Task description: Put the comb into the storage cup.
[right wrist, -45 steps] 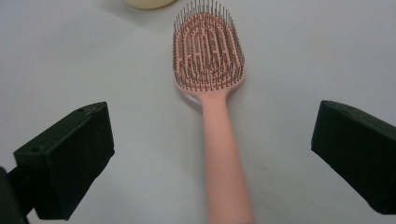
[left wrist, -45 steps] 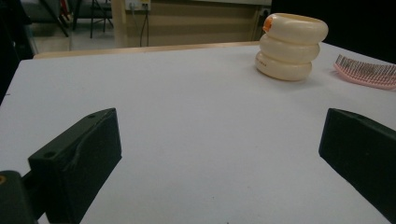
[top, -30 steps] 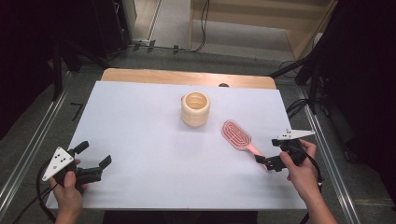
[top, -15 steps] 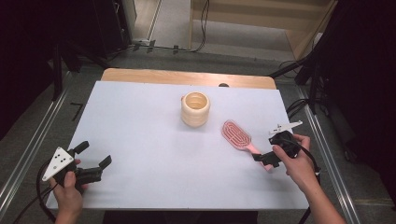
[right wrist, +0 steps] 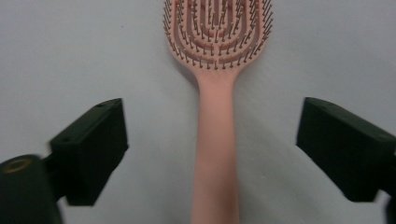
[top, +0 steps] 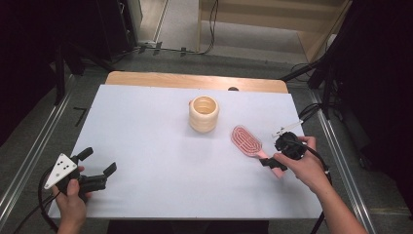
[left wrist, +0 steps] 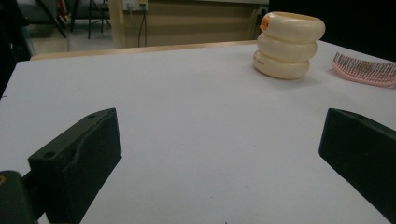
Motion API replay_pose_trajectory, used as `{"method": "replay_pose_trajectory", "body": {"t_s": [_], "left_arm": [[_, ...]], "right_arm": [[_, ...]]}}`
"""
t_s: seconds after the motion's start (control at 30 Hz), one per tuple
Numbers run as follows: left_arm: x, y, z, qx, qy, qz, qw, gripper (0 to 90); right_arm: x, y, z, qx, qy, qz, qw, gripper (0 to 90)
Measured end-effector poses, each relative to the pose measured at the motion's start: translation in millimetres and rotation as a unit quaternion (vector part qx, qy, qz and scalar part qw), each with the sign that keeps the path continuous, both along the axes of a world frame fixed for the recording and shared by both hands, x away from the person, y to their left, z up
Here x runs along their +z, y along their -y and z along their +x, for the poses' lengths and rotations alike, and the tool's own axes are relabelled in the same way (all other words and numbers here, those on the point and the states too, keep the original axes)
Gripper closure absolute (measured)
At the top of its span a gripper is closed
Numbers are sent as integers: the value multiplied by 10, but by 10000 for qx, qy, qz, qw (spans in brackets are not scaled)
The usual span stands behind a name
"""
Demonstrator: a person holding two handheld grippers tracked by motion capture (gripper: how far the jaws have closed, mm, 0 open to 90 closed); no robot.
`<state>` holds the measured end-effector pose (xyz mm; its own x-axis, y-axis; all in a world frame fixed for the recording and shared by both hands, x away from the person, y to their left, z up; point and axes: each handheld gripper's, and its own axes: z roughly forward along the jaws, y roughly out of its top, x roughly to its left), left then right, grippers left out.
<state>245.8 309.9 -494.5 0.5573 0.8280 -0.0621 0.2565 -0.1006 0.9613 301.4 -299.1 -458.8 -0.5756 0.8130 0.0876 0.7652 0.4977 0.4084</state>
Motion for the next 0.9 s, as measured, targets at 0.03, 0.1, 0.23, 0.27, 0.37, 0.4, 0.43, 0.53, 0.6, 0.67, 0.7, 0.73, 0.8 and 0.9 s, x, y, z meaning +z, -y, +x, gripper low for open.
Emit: {"method": "replay_pose_trajectory", "body": {"t_s": [0.03, 0.1, 0.23, 0.27, 0.37, 0.4, 0.43, 0.53, 0.6, 0.67, 0.7, 0.73, 0.8, 0.9], "left_arm": [[0, 0, 0, -3, 3, 1, 10000, 0], [0, -1, 0, -3, 3, 2, 10000, 0], [1, 0, 0, 0, 6, 5, 10000, 0], [1, 0, 0, 0, 6, 5, 10000, 0], [1, 1, 0, 1, 3, 11, 10000, 0], [1, 1, -1, -1, 2, 12, 10000, 0], [1, 1, 0, -3, 2, 13, 10000, 0], [1, 2, 0, -2, -1, 9, 10000, 0], [1, 3, 0, -5, -1, 9, 10000, 0], [0, 4, 1, -11, -1, 13, 10000, 0], [0, 4, 1, -11, -1, 13, 10000, 0], [0, 4, 1, -16, 2, 12, 10000, 0], [0, 4, 2, -16, 3, 14, 10000, 0], [-1, 5, 2, -15, 7, 16, 10000, 0]], "right_arm": [[-8, -22, 26, 50, -97, -24, 9999, 119], [-14, -50, 54, 63, -177, -103, 9998, 120], [-34, -117, 106, 45, -305, -187, 9994, 167], [-40, -133, 117, 50, -339, -205, 9992, 194], [-53, -163, 133, 65, -356, -288, 9989, 253], [-63, -177, 137, 48, -351, -319, 9989, 289], [-70, -187, 144, 44, -403, -355, 9985, 307], [-104, -201, 170, -29, -491, -435, 9978, 373], [-135, -197, 201, -70, -509, -531, 9973, 440], [-150, -198, 219, -139, -584, -546, 9967, 464], [-150, -198, 219, -139, -584, -546, 9967, 464], [-167, -194, 239, -146, -622, -532, 9965, 484], [-169, -199, 242, -163, -657, -509, 9964, 498], [-183, -208, 260, -158, -691, -473, 9964, 529]]}}
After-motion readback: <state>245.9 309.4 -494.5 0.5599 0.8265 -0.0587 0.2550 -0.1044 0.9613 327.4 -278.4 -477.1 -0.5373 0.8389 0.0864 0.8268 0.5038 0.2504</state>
